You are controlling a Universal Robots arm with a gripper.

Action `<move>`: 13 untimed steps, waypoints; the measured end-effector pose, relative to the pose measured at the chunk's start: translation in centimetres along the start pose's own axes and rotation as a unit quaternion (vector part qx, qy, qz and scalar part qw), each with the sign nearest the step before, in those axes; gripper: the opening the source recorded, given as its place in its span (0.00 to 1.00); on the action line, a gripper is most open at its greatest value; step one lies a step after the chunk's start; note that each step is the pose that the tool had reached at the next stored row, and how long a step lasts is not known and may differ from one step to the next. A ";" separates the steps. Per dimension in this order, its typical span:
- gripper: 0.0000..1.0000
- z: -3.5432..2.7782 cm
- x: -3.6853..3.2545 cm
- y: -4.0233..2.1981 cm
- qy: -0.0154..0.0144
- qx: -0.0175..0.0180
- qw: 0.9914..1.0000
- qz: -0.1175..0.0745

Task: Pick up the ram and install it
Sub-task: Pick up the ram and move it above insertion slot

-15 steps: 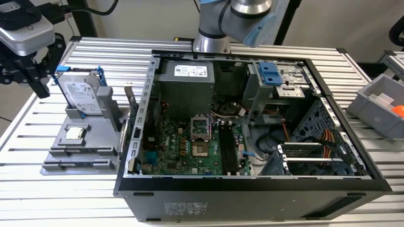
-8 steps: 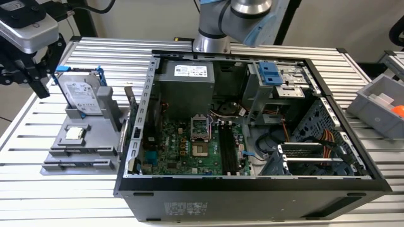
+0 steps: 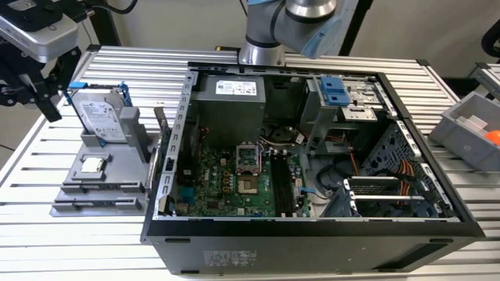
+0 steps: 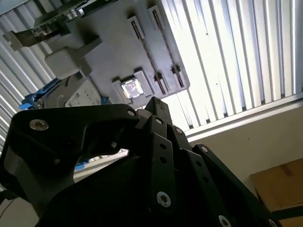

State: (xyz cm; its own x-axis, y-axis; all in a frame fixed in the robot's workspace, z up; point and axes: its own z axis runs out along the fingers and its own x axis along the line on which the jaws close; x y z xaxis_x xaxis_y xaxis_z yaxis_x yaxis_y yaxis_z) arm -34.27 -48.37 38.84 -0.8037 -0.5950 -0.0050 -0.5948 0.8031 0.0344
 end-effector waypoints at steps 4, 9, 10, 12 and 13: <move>0.00 0.00 0.00 0.00 0.001 0.000 1.000 -0.020; 0.00 0.00 0.00 0.00 0.002 0.000 0.999 -0.044; 0.00 0.00 0.00 0.00 0.002 0.000 0.999 -0.049; 0.00 0.00 0.00 0.00 0.002 0.000 0.998 -0.059; 0.00 0.00 0.00 0.00 0.002 0.000 0.998 -0.064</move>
State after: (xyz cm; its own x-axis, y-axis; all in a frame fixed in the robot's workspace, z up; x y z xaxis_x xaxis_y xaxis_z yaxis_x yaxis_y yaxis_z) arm -34.27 -48.37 38.84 -0.7210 -0.6929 -0.0048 -0.6926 0.7205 0.0342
